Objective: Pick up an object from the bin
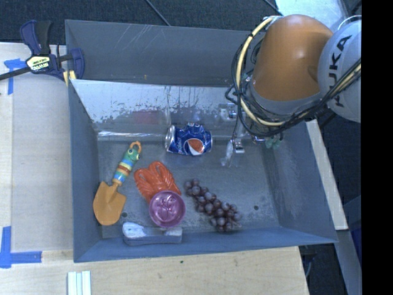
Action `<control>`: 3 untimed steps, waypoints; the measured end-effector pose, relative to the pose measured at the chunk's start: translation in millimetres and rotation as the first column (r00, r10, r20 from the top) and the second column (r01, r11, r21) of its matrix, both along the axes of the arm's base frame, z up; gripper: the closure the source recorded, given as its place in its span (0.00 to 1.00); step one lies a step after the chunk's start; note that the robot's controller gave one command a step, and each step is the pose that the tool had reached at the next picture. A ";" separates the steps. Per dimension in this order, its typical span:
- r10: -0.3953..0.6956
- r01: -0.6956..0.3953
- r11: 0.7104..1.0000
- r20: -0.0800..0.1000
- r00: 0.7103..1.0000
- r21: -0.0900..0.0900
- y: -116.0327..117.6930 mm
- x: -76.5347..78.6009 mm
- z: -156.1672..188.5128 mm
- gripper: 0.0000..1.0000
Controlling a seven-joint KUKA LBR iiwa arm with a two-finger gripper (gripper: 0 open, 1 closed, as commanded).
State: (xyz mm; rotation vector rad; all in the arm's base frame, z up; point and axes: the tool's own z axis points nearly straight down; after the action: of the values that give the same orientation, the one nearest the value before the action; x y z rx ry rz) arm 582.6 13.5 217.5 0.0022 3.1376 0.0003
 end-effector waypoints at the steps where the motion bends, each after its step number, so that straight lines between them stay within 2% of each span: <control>1: 0.000 0.000 1.000 0.000 1.000 0.000 0.0 0.0 0.0 0.00; 2: -0.167 0.167 0.986 0.003 0.986 0.001 -7.2 1.7 -42.4 0.00; 3: -0.109 0.109 0.994 0.003 0.994 0.001 -3.9 14.5 -12.9 0.00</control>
Offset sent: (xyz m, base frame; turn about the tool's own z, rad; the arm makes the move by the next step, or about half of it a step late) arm 0.0008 -0.0071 -0.0505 0.1951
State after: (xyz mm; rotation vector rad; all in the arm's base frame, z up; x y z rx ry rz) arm 597.2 9.5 204.6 0.1731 3.1302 0.0007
